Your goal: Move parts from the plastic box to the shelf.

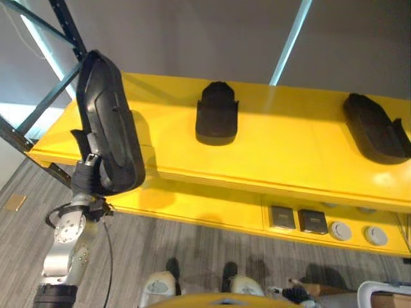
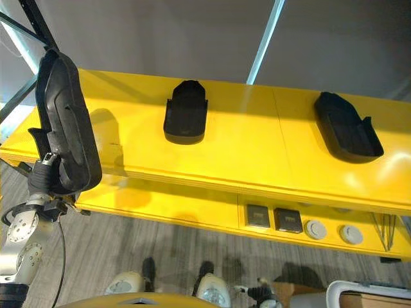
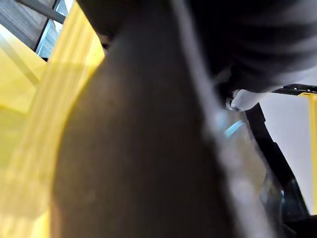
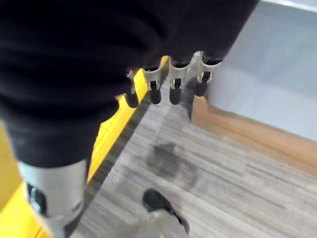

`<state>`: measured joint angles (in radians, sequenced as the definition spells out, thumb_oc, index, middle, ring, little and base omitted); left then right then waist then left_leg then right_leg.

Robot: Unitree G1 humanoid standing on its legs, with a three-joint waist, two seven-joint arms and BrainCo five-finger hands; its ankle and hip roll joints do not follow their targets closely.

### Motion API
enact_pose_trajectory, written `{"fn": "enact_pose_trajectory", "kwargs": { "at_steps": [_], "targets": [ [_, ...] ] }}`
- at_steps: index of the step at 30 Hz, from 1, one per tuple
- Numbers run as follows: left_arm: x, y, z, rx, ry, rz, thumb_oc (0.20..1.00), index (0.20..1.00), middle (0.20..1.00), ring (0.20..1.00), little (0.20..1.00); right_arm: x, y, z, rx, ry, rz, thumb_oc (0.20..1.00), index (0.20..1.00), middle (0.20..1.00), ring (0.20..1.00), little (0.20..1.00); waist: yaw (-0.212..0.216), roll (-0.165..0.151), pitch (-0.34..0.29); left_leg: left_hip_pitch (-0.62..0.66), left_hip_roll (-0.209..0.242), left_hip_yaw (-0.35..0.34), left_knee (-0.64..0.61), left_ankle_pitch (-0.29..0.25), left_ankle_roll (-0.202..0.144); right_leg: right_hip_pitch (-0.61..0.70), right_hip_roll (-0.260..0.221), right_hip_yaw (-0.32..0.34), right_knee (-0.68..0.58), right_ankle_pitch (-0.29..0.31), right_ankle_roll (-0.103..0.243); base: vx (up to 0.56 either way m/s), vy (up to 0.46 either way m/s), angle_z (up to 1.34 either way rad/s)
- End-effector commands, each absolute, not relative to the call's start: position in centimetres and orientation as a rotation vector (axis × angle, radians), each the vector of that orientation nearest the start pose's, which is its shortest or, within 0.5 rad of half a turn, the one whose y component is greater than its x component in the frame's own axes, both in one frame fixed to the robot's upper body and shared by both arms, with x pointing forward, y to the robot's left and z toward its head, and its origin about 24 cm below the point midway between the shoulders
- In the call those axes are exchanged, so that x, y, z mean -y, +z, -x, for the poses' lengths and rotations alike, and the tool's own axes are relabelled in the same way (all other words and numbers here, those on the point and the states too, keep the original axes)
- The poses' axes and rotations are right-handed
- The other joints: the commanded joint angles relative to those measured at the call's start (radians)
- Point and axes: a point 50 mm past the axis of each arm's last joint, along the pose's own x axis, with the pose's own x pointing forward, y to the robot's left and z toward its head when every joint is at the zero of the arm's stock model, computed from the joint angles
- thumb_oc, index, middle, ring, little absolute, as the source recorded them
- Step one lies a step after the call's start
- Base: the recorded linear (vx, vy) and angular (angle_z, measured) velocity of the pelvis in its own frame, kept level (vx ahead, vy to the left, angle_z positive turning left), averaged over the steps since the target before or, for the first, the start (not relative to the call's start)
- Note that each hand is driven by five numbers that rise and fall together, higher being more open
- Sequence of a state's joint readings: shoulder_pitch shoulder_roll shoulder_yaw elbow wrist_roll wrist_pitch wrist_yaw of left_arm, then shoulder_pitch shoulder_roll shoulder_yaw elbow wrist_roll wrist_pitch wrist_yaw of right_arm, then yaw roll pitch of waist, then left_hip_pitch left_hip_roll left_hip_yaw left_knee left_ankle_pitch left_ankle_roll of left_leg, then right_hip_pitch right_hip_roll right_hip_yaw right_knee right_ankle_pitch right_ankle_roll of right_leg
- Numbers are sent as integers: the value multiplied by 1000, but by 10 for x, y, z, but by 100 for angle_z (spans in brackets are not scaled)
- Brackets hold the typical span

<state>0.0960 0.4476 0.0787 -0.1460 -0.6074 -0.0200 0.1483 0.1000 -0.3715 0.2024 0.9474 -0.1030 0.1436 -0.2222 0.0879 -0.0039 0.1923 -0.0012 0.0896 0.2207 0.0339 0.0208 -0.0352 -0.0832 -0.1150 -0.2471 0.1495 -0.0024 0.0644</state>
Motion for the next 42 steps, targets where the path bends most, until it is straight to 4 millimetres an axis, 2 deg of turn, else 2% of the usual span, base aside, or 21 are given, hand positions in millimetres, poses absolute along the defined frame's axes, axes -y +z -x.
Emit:
{"fn": "enact_pose_trajectory", "kwargs": {
  "at_steps": [1,4,7,9,10,11,13,14,16,17,18,21,23,24,26,29,32,35,37,42],
  "targets": [
    [-246,119,-249,260,146,178,200,200,200,200,200,285,-139,-81,-1233,-202,656,1000,1000,1000,1000,1000,-36,-14,-44,-40,53,-25,71,-16,-53,112,-27,-18,-129,25,59,55,-51,1],
    [-251,111,-247,227,163,200,200,200,200,200,200,284,-141,-68,-1276,-186,644,1000,1000,1000,1000,1000,-51,-15,-52,-31,65,-9,79,-22,-53,120,-17,-23,-113,-1,46,127,-41,0],
    [-251,105,-245,213,158,230,200,200,200,200,200,280,-144,-61,-1298,-189,640,1000,1000,1000,1000,1000,-56,-18,-48,-47,60,0,145,-44,-44,110,-23,-20,-88,-16,36,70,26,14],
    [-250,103,-246,218,155,236,200,200,200,200,200,282,-144,-61,-1300,-202,638,1000,1000,1000,1000,1000,-61,-9,-41,-68,99,-3,160,0,-60,102,-18,-16,-70,-24,29,24,176,10],
    [-249,103,-248,223,153,246,200,200,200,200,200,284,-143,-61,-1299,-202,646,1000,1000,1000,1000,1000,-71,-1,-40,-66,131,4,132,31,-71,96,-18,-15,-60,-28,28,37,256,3],
    [-248,103,-249,226,153,250,200,200,200,200,200,285,-143,-61,-1298,-201,650,1000,1000,1000,1000,1000,-74,3,-40,-62,145,5,117,49,-79,95,-18,-15,-56,-31,28,49,298,2],
    [-246,104,-251,238,150,254,200,200,200,200,200,290,-141,-59,-1295,-200,670,1000,1000,1000,1000,1000,-87,19,-39,-58,205,-4,67,142,-110,96,-22,-5,-47,-38,29,82,375,13],
    [-246,105,-252,241,149,254,200,200,200,200,200,293,-140,-57,-1296,-206,674,1000,1000,1000,1000,1000,-91,24,-37,-58,224,-14,50,170,-118,98,-29,2,-43,-41,32,115,444,18],
    [-246,106,-252,244,151,235,200,200,200,200,200,298,-138,-55,-1304,-218,686,1000,1000,1000,1000,1000,-98,30,-33,-45,244,-27,27,168,-124,96,-64,18,-25,-42,51,130,460,9],
    [-247,107,-253,245,144,220,200,200,200,200,200,299,-137,-55,-1307,-236,682,1000,1000,1000,1000,1000,-103,27,-34,-29,241,-12,29,136,-119,91,-89,19,-18,-39,64,126,494,0],
    [-247,107,-255,245,146,191,200,200,200,200,200,300,-137,-59,-1305,-248,677,1000,1000,1000,1000,1000,-99,27,-33,-15,210,-17,27,80,-108,80,-124,26,2,-29,85,106,469,-11],
    [-245,112,-260,255,126,93,200,200,200,200,200,296,-138,-65,-1291,-281,610,1000,1000,1000,1000,1000,-86,23,-16,-26,149,-22,101,3,-76,86,-199,35,32,-2,121,114,398,-19],
    [-245,117,-262,263,115,30,200,200,200,200,200,291,-140,-66,-1276,-302,563,1000,1000,1000,1000,1000,-80,22,-9,-38,111,-24,136,-30,-50,94,-239,42,32,28,131,92,370,-5],
    [-248,122,-263,266,108,12,200,200,200,200,200,284,-142,-67,-1251,-316,543,1000,1000,1000,1000,1000,-78,19,1,-36,69,-19,139,-55,-24,75,-286,50,50,101,143,40,342,-13],
    [-253,125,-262,269,111,2,200,200,200,200,200,280,-142,-68,-1233,-313,530,1000,1000,1000,1000,1000,-73,20,6,-31,44,-4,130,-64,-8,59,-304,40,72,122,146,-13,264,-20],
    [-268,129,-254,275,136,-17,200,200,200,200,200,271,-141,-70,-1198,-282,530,1000,1000,1000,1000,1000,-66,20,14,-5,13,52,100,-81,14,23,-290,-12,113,146,159,-42,183,-40],
    [-274,131,-252,269,169,-23,200,200,200,200,200,270,-140,-71,-1181,-249,558,1000,1000,1000,1000,1000,-79,13,14,23,-6,71,65,-87,20,-16,-206,-27,97,123,159,-1,11,-57],
    [-269,132,-253,263,171,-32,200,200,200,200,200,271,-141,-69,-1188,-233,576,1000,1000,1000,1000,1000,-80,3,2,29,-12,61,48,-82,23,-2,-171,-14,33,112,153,25,-101,-4],
    [-264,132,-255,258,156,-41,200,200,200,200,200,275,-143,-65,-1207,-230,582,1000,1000,1000,1000,1000,-82,1,-14,33,-5,45,24,-63,13,36,-133,3,-34,83,141,40,-112,10],
    [-257,135,-260,255,130,-153,200,200,200,200,200,281,-141,-66,-1231,-225,593,1000,1000,1000,1000,1000,-78,-4,-55,44,25,71,-26,-22,-19,100,-104,-28,-134,82,127,39,-100,10]
  ]
}}
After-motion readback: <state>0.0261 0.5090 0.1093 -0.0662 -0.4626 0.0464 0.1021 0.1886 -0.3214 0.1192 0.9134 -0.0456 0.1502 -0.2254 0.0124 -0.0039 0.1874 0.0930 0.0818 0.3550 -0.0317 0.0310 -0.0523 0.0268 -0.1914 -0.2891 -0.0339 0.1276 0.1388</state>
